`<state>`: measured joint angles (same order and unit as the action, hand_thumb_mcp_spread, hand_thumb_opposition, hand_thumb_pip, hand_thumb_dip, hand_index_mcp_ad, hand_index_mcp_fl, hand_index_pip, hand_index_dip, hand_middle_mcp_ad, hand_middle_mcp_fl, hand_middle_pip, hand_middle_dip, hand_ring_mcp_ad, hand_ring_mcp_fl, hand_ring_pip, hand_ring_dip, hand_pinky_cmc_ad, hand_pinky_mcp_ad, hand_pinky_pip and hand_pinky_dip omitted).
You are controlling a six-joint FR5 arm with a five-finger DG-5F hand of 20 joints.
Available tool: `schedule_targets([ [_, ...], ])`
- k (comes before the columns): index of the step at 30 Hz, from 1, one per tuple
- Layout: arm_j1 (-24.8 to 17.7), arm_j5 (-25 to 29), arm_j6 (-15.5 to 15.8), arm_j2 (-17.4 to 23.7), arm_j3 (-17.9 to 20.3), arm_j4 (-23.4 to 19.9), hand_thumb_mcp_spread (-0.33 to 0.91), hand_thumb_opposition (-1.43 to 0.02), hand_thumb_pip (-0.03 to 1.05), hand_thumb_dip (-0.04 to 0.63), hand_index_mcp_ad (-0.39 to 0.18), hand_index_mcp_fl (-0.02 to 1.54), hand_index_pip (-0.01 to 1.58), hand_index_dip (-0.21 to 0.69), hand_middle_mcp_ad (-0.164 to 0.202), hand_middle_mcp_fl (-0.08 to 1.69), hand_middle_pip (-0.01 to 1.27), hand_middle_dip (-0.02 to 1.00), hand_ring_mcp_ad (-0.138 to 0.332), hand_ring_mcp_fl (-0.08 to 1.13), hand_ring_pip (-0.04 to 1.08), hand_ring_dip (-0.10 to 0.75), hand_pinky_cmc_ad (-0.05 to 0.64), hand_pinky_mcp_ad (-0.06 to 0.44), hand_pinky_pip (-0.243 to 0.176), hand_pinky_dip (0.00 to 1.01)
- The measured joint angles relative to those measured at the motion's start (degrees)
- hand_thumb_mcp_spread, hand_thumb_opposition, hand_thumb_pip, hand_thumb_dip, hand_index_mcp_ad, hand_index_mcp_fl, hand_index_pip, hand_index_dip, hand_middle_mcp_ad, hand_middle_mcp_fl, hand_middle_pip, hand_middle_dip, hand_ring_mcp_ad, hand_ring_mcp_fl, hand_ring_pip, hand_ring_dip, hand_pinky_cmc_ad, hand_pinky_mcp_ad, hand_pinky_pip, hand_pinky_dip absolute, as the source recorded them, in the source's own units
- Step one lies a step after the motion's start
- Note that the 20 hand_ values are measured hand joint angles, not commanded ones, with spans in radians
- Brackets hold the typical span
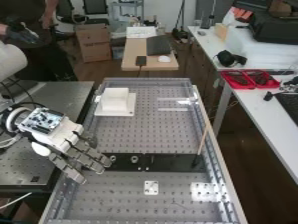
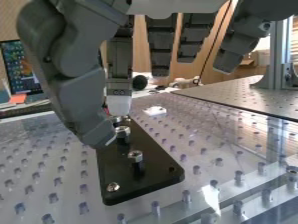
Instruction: Grab the smaller nut and place it in the white container
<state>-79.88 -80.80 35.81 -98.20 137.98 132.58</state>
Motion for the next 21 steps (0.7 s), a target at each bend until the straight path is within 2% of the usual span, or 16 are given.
schedule_targets([
  [6, 0.02, 0.31, -0.13, -0.78, 0.02, -0.44, 0.48, -0.88, 0.62, 0.284, -0.134, 0.05, 1.46, 0.342, 0.080, 0.18, 0.13, 0.21, 0.084, 0.01, 0.09, 0.058, 0.328, 0.229, -0.045, 0.20],
  [21, -0.59, 2.64, -0.89, -2.70, 0.23, -2.72, 0.48, -0.88, 0.63, 0.284, -0.134, 0.09, 1.47, 0.325, 0.080, 0.18, 0.13, 0.21, 0.084, 0.01, 0.09, 0.058, 0.328, 0.227, -0.045, 0.20],
])
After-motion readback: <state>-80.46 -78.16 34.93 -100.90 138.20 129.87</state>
